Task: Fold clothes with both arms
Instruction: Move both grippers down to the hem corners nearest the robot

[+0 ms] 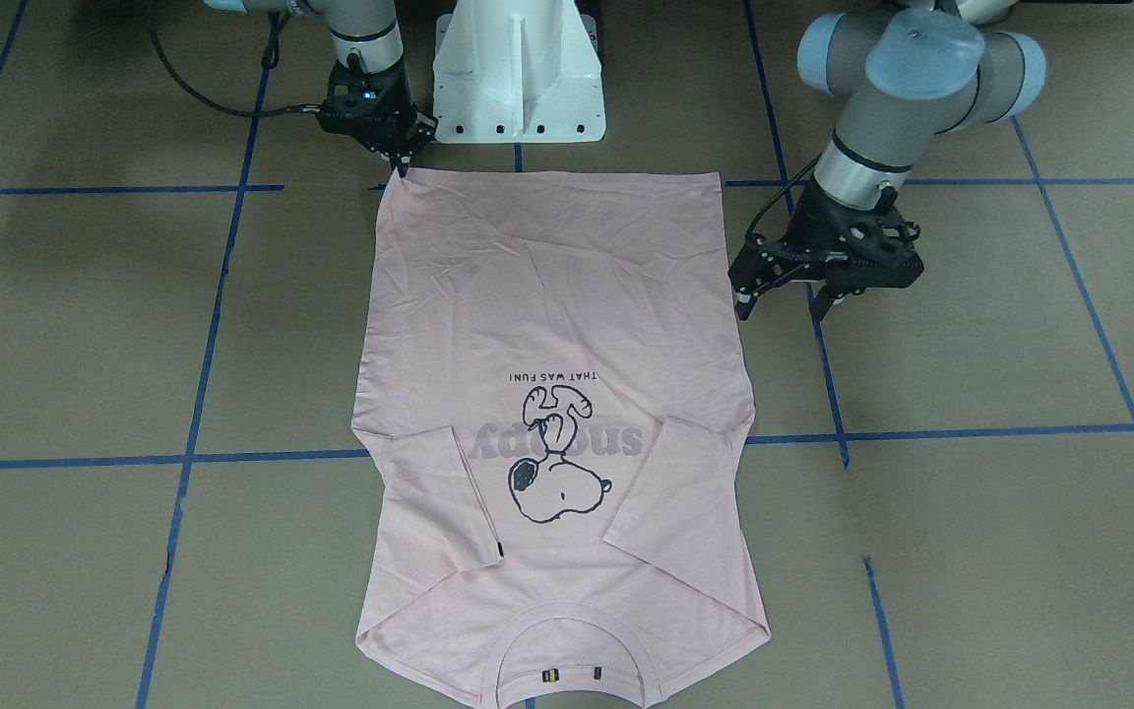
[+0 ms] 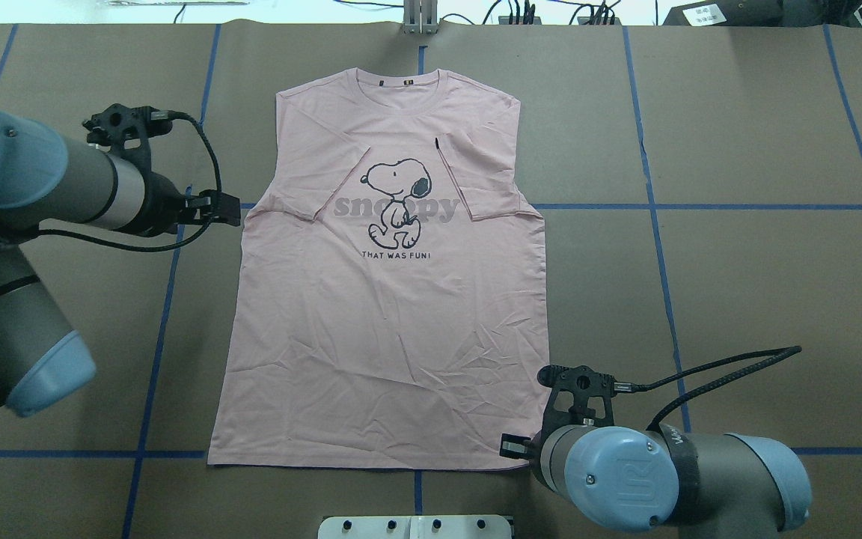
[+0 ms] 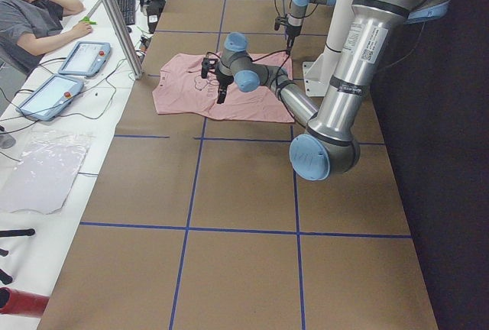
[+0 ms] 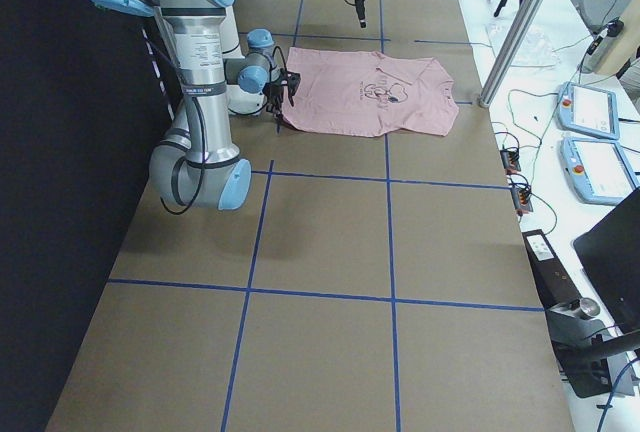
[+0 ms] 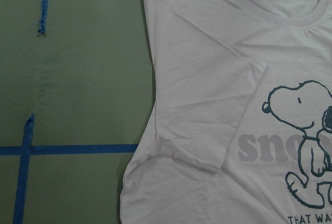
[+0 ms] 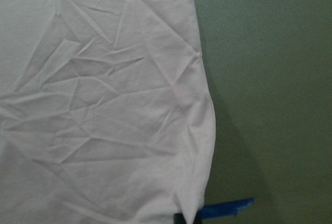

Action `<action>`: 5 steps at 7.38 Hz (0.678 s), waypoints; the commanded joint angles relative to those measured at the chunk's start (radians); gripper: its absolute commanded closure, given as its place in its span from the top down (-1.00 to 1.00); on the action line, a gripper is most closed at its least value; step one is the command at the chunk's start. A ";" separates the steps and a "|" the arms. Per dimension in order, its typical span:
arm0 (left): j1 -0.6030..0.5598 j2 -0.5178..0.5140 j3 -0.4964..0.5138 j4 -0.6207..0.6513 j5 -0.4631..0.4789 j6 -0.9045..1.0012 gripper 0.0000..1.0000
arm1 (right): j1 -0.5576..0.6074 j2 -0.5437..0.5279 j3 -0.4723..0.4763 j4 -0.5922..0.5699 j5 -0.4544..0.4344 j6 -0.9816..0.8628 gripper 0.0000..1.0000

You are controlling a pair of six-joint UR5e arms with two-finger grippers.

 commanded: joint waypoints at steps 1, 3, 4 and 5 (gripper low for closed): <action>0.150 0.142 -0.146 -0.003 0.083 -0.206 1.00 | 0.023 0.001 0.004 0.001 -0.001 -0.055 -1.00; 0.348 0.147 -0.141 0.005 0.242 -0.386 1.00 | 0.036 -0.002 0.050 0.000 0.019 -0.113 -1.00; 0.422 0.162 -0.132 0.006 0.287 -0.456 0.98 | 0.039 -0.002 0.052 0.000 0.027 -0.115 -1.00; 0.474 0.167 -0.128 0.008 0.321 -0.495 0.96 | 0.040 -0.002 0.052 -0.002 0.025 -0.115 -1.00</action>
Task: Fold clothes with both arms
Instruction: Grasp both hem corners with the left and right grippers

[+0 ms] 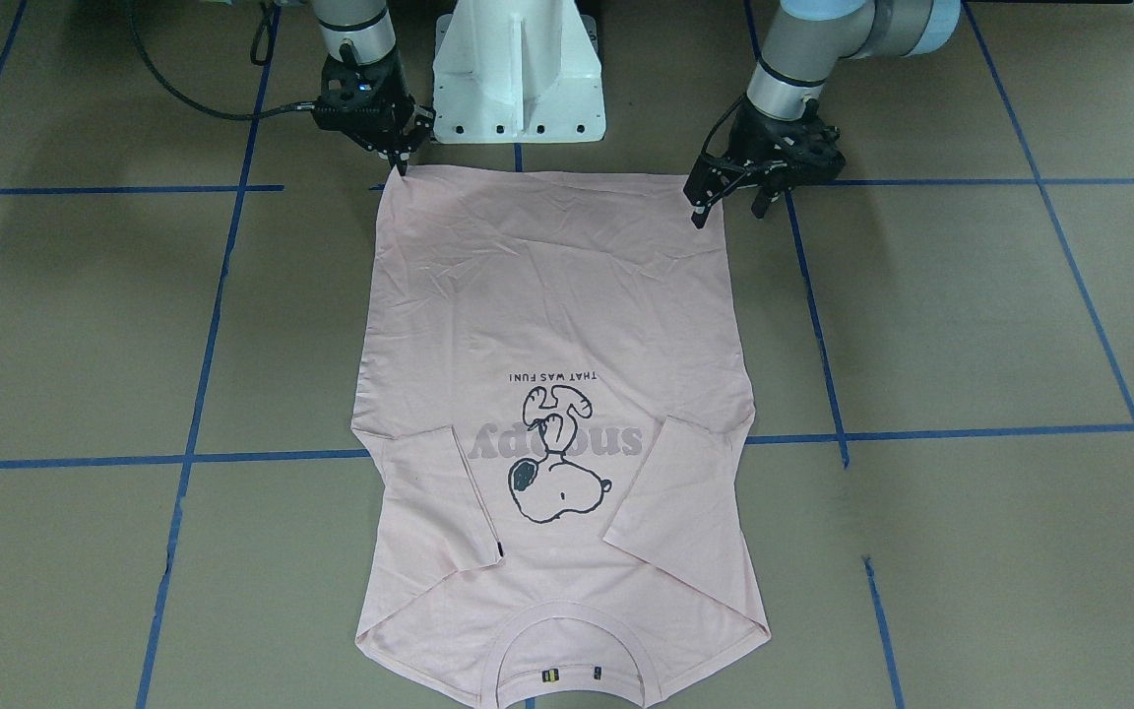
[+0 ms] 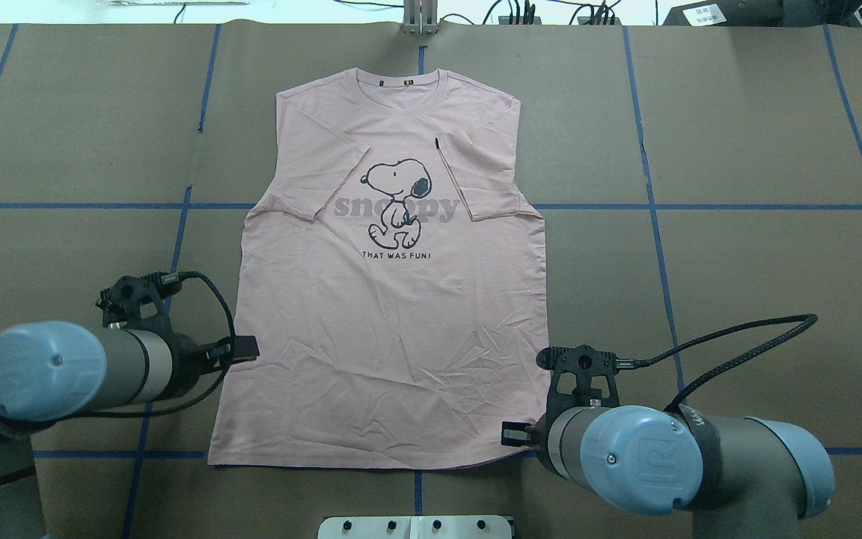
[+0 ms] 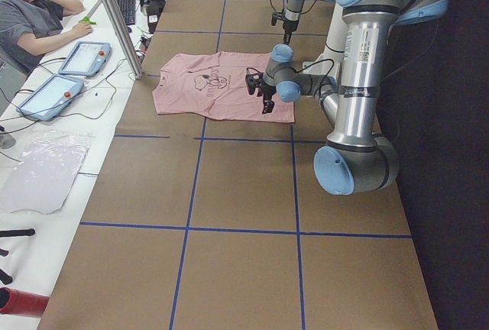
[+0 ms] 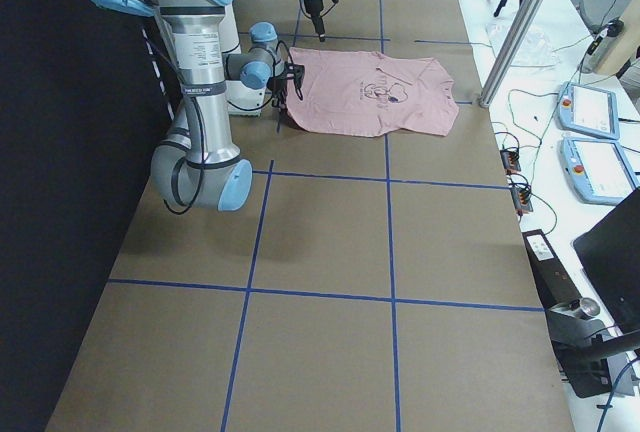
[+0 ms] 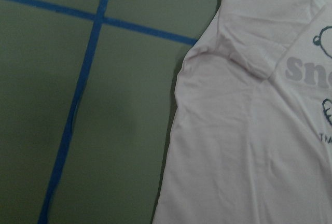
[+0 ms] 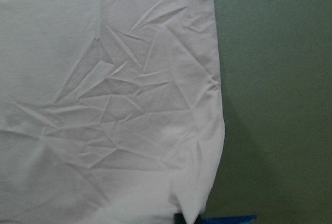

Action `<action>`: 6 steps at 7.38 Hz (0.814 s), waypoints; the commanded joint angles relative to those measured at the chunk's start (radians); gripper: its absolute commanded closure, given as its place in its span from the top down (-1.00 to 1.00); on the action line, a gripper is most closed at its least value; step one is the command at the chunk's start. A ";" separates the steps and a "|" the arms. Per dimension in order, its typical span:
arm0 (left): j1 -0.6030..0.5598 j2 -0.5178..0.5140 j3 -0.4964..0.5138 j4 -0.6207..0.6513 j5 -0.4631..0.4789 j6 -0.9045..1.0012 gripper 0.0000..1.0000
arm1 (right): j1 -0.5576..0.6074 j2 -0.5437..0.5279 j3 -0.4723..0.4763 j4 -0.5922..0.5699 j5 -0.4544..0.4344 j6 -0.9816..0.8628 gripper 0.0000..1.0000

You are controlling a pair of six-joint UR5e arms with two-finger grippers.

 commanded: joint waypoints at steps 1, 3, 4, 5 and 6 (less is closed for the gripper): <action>0.100 0.022 0.005 0.002 0.056 -0.084 0.95 | 0.005 0.001 0.006 -0.001 0.005 -0.004 -1.00; 0.132 0.036 0.006 0.005 0.061 -0.109 0.93 | 0.005 0.003 0.004 -0.003 0.008 -0.003 -1.00; 0.137 0.037 0.011 0.005 0.061 -0.111 0.91 | 0.005 0.007 0.004 -0.004 0.012 -0.003 -1.00; 0.142 0.037 0.018 0.005 0.061 -0.111 0.88 | 0.005 0.006 0.004 -0.003 0.012 -0.003 -1.00; 0.145 0.037 0.026 0.005 0.061 -0.111 0.85 | 0.007 0.004 0.004 -0.004 0.012 -0.003 -1.00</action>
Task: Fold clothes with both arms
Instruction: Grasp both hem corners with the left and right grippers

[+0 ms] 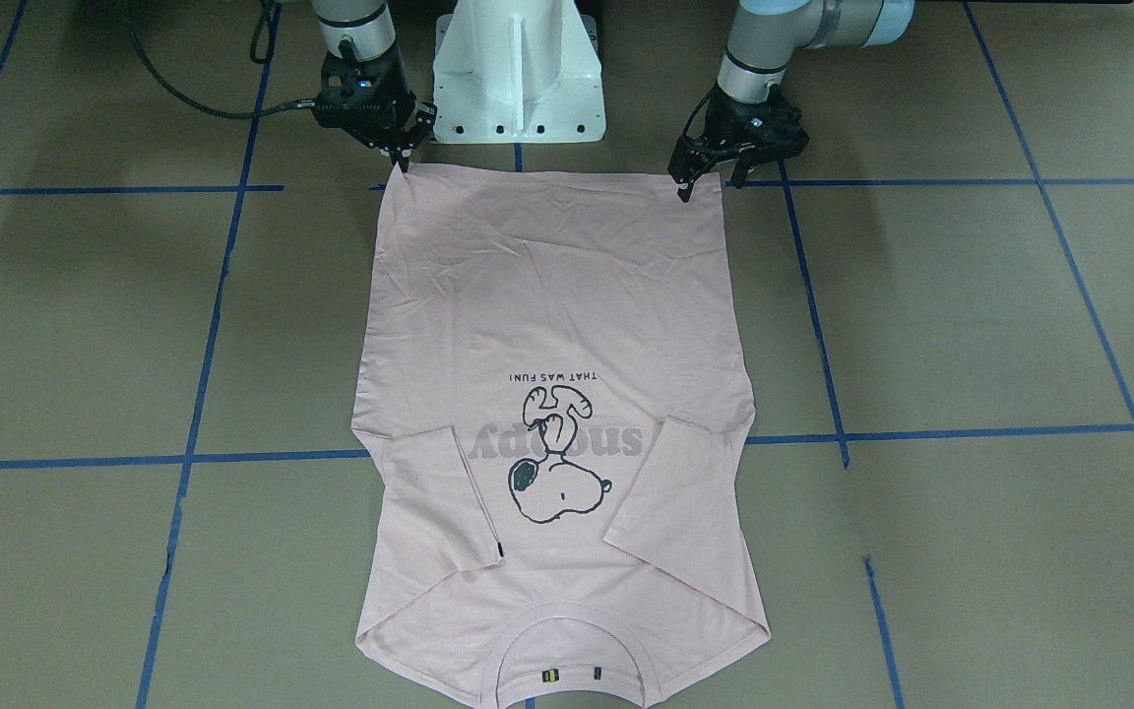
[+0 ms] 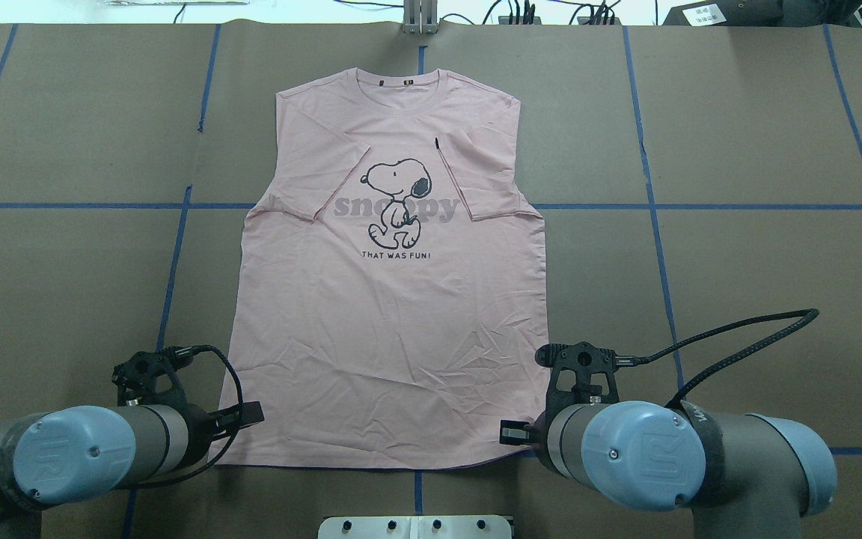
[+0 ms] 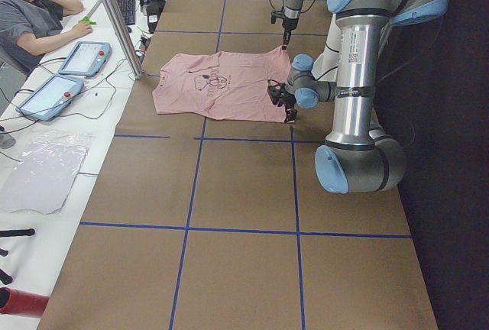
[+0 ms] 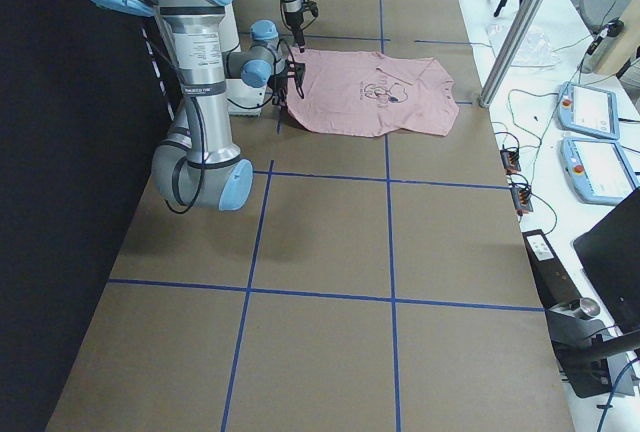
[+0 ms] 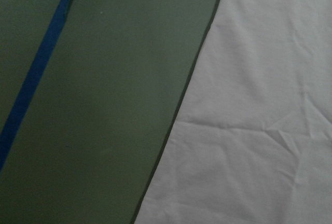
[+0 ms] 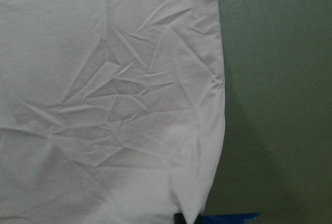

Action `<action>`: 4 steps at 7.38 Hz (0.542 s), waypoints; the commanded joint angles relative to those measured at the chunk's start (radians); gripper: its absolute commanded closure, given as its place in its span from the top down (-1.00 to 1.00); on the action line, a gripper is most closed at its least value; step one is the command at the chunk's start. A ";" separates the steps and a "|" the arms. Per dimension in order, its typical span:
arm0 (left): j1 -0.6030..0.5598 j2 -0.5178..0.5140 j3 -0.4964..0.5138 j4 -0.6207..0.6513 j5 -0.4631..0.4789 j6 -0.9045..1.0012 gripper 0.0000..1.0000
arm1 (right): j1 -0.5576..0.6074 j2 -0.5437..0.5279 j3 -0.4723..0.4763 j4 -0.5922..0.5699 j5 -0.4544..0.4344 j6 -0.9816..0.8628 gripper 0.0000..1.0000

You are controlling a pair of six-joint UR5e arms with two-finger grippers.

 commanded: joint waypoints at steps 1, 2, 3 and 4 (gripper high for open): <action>0.005 0.001 0.014 0.000 0.000 -0.001 0.81 | 0.001 0.000 0.000 -0.001 0.001 0.000 -1.00; 0.015 0.002 0.017 0.002 0.000 -0.001 0.78 | 0.001 0.000 0.000 -0.001 0.001 0.000 -1.00; 0.018 0.002 0.017 0.002 0.000 -0.001 0.74 | 0.003 0.000 0.000 -0.001 0.001 0.000 -1.00; 0.018 0.004 0.017 0.002 0.000 -0.001 0.64 | 0.003 -0.001 0.001 -0.001 0.001 0.000 -1.00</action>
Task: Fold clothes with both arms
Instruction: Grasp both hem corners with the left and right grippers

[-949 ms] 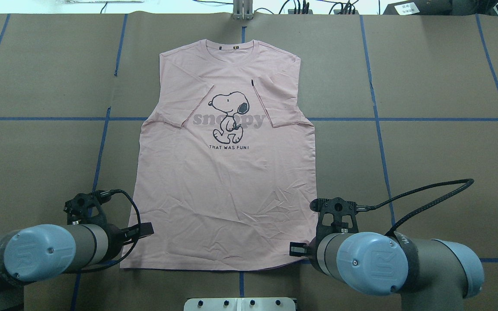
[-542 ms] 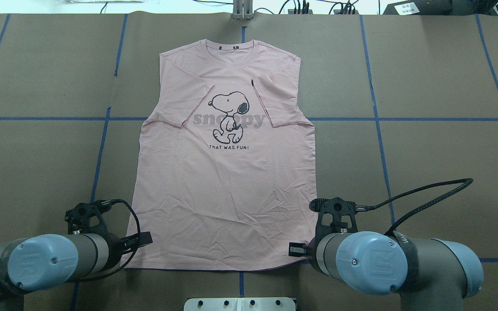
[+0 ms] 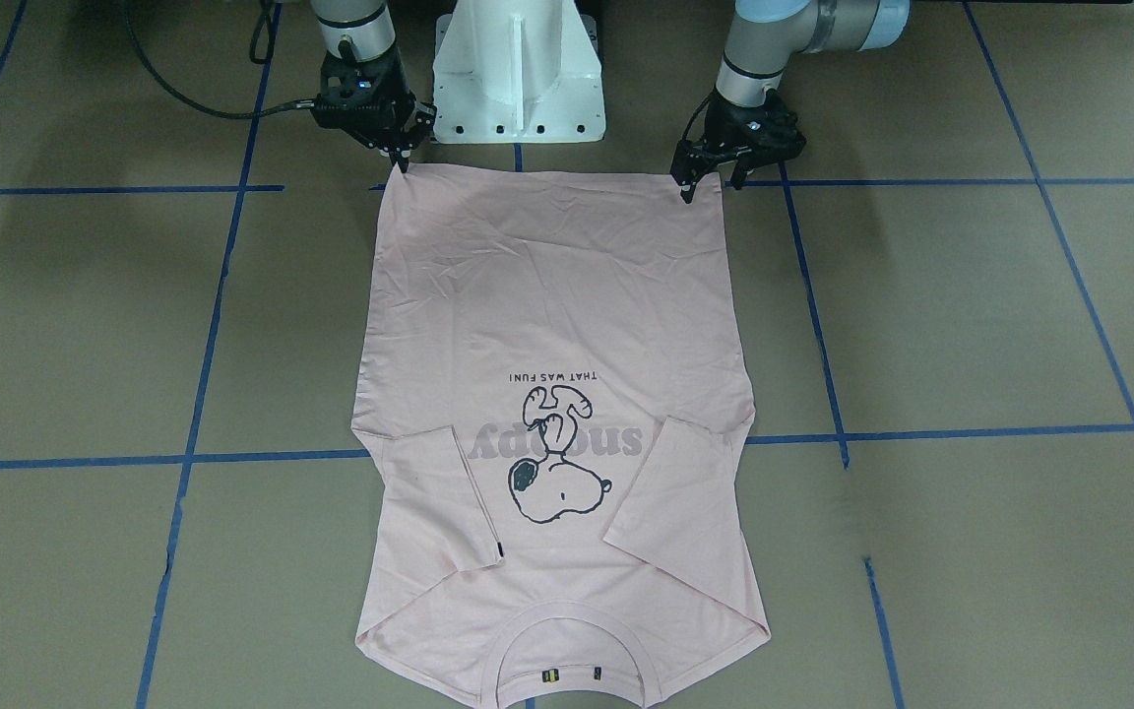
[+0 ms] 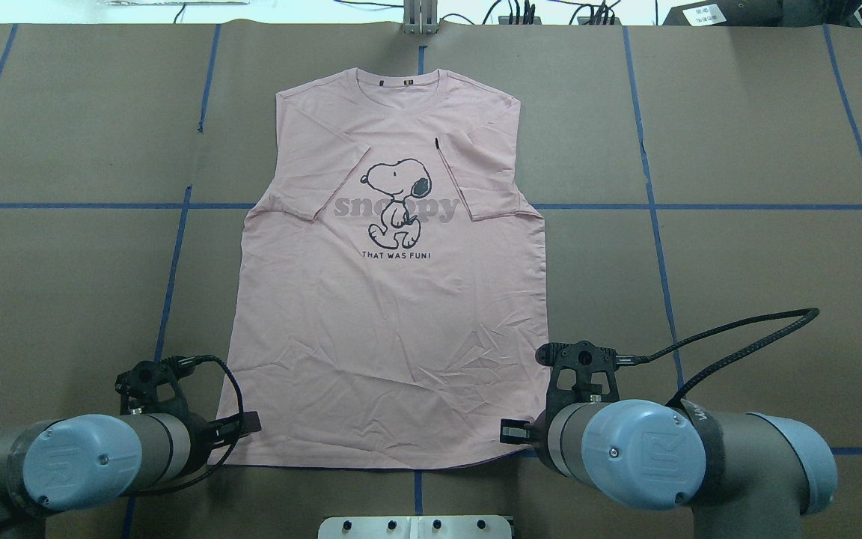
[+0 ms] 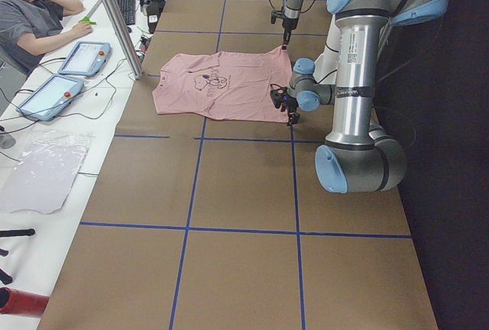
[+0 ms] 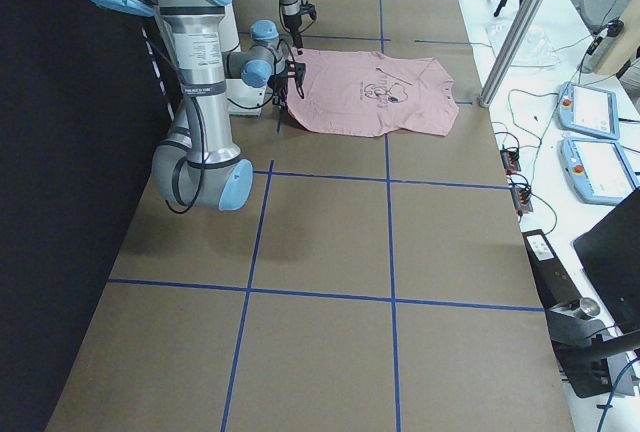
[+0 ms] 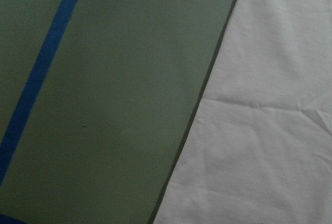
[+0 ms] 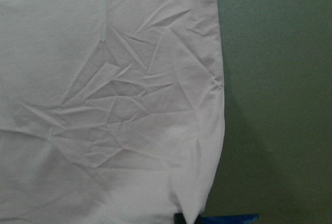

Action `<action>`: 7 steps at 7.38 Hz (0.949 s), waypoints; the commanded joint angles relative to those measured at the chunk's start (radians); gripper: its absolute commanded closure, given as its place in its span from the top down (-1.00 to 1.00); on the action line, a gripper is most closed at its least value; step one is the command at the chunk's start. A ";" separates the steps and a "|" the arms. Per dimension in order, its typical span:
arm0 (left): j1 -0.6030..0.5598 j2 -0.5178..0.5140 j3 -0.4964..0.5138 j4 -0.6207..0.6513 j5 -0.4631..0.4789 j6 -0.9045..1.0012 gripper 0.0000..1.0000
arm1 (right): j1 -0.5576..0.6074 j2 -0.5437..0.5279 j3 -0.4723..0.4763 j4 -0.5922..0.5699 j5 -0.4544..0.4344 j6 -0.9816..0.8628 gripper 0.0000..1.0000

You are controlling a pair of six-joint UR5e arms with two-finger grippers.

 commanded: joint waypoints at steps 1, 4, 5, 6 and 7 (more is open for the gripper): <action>0.002 0.001 -0.001 0.000 0.000 0.000 0.39 | 0.002 -0.001 0.001 0.000 0.000 0.000 -1.00; 0.009 0.001 -0.002 0.000 0.000 0.001 -0.07 | 0.008 -0.003 0.003 0.000 0.000 0.000 -1.00; 0.009 0.003 -0.004 0.000 0.000 0.001 -0.19 | 0.008 -0.004 0.003 0.000 0.000 0.000 -1.00; 0.009 0.003 -0.004 0.000 0.000 0.001 -0.25 | 0.008 -0.003 0.003 -0.002 0.000 0.000 -1.00; 0.013 0.001 -0.008 0.021 -0.002 0.001 -0.29 | 0.008 -0.003 0.003 -0.002 0.000 0.000 -1.00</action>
